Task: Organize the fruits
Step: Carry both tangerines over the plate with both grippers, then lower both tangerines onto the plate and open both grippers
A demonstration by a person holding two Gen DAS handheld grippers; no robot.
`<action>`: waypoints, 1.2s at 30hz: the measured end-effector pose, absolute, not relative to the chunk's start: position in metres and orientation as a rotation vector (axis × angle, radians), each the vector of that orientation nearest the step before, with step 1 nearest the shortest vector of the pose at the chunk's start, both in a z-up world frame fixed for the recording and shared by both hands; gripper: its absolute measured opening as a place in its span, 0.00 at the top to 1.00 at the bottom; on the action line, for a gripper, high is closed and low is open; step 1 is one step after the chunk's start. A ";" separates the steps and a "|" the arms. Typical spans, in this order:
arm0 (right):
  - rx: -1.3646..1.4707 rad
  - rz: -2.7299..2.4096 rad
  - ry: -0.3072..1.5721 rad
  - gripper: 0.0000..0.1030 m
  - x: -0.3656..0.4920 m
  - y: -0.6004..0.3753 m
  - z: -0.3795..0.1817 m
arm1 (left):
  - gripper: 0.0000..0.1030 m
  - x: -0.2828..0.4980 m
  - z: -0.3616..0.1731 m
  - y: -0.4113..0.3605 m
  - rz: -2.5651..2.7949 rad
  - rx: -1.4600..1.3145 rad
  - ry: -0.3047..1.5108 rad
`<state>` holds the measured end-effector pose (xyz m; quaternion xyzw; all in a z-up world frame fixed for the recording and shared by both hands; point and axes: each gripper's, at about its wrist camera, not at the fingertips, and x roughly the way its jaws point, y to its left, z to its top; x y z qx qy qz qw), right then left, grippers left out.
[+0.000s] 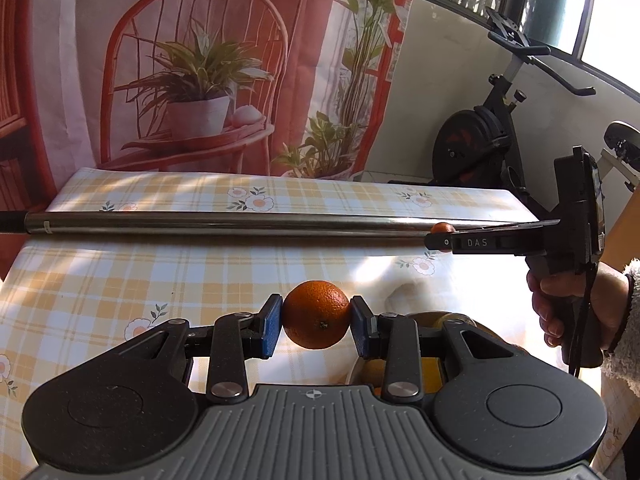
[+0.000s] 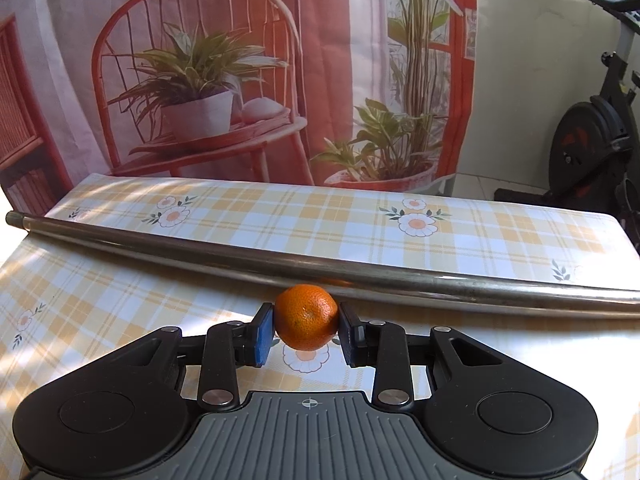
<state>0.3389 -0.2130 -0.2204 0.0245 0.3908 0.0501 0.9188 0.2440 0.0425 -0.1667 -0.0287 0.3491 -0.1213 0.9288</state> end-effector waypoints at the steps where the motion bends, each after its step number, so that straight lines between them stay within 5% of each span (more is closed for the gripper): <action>1: 0.048 0.109 0.798 0.70 0.336 -0.212 -0.217 | 0.63 0.242 -0.165 0.042 -0.251 -0.058 0.712; 16: 0.109 0.214 0.710 0.70 0.249 -0.202 -0.170 | 0.63 0.208 -0.148 0.022 -0.303 -0.021 0.666; 36: 0.191 0.178 0.723 0.70 0.155 -0.192 -0.186 | 0.63 0.178 -0.187 -0.005 -0.421 0.076 0.742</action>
